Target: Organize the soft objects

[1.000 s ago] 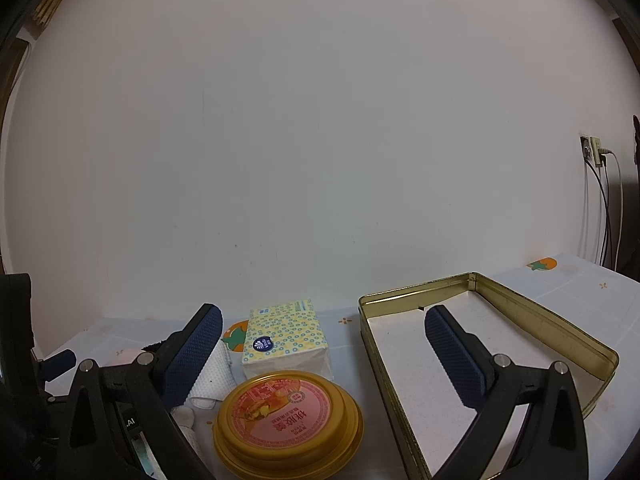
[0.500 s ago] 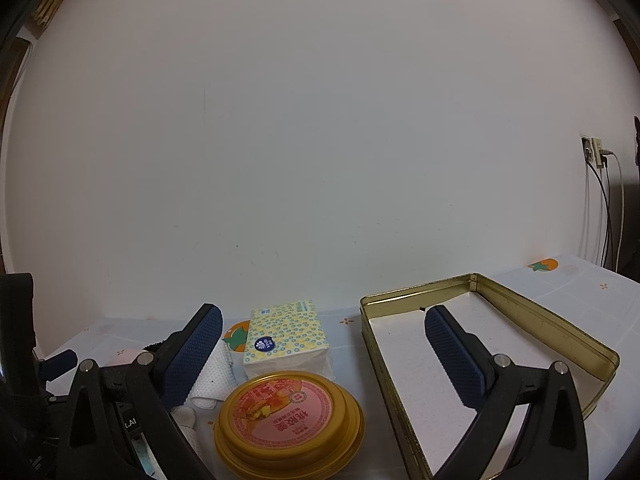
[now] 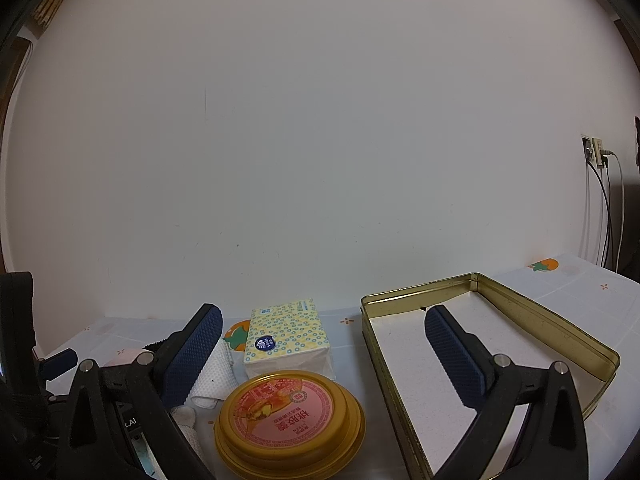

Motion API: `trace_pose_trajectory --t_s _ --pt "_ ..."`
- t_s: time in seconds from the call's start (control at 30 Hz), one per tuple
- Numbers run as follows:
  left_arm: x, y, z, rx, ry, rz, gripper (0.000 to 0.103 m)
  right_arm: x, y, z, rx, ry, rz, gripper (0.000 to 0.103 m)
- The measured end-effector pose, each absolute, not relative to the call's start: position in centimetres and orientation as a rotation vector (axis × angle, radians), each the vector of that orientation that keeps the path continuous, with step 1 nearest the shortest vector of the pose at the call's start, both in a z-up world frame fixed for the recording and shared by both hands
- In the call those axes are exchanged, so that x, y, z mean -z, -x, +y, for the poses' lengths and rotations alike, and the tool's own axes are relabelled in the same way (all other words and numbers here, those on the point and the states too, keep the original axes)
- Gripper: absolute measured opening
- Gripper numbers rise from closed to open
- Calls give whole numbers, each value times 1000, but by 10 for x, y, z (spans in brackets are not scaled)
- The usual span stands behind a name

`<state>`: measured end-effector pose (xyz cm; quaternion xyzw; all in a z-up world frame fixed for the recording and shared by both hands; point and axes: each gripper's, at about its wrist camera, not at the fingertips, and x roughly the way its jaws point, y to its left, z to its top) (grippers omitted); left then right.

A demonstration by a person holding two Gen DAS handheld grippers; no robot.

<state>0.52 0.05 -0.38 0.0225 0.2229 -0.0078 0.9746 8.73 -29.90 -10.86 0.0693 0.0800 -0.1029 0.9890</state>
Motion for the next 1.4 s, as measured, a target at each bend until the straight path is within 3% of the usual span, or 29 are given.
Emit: trace_pose_trajectory --t_s 0.9,1.27,1.37,1.4 --pt "5 -5 6 8 -7 459 103 111 -87 -285 127 -102 185 102" --pt "-4 -2 47 -128 -15 431 103 119 -101 -264 -89 -49 333 102" --pt "-6 3 80 -203 103 427 103 126 -108 -242 -201 16 409 95" --pt "-5 4 91 -223 148 434 103 129 -109 -235 -235 36 437 85"
